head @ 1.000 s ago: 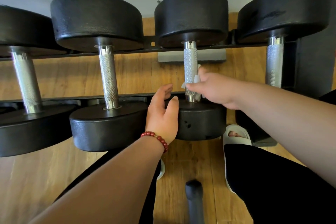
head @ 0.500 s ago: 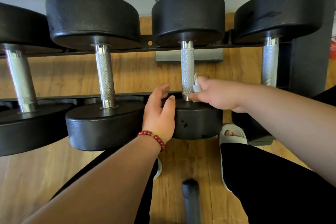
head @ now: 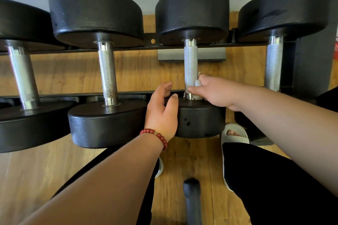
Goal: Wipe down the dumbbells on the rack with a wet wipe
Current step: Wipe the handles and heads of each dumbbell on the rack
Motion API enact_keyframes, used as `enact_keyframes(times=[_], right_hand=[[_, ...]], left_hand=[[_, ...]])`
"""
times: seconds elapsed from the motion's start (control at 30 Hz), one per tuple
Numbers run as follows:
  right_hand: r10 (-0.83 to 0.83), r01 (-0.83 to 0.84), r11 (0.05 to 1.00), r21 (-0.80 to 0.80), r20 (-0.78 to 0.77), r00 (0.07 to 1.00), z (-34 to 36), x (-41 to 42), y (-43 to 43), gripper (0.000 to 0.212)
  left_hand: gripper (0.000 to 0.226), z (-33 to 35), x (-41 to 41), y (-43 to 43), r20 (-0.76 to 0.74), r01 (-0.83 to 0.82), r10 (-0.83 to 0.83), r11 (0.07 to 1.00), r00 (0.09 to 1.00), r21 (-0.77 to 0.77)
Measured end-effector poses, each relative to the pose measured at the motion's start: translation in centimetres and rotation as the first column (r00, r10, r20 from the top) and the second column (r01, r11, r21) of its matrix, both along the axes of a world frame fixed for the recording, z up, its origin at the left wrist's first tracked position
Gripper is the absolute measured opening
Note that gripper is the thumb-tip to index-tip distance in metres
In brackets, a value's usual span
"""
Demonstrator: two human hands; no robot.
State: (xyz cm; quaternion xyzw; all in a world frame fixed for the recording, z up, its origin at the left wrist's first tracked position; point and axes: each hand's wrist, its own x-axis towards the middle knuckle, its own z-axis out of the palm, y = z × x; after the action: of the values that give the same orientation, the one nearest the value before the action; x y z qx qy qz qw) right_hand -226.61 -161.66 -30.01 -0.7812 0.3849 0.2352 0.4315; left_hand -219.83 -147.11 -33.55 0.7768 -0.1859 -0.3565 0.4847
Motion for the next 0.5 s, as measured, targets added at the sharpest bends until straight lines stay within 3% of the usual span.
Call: enact_keyframes(times=[0.2, 0.37, 0.5], right_hand=[[-0.01, 0.01, 1.0, 0.022, 0.0, 1.0, 0.3, -1.0, 0.2, 0.047], [-0.042, 0.04, 0.998, 0.049, 0.033, 0.999, 0.3, 0.1, -0.2, 0.062], [-0.053, 0.052, 0.998, 0.042, 0.035, 0.998, 0.5, -0.3, 0.1, 0.056]], left_hand=[[0.038, -0.1, 0.1, 0.0, 0.003, -0.004, 0.004, 1.0, 1.0, 0.004], [0.039, -0.1, 0.0, 0.0, 0.005, -0.001, 0.001, 1.0, 1.0, 0.006], [0.039, -0.1, 0.1, 0.0, 0.003, -0.001, 0.001, 1.0, 1.0, 0.004]])
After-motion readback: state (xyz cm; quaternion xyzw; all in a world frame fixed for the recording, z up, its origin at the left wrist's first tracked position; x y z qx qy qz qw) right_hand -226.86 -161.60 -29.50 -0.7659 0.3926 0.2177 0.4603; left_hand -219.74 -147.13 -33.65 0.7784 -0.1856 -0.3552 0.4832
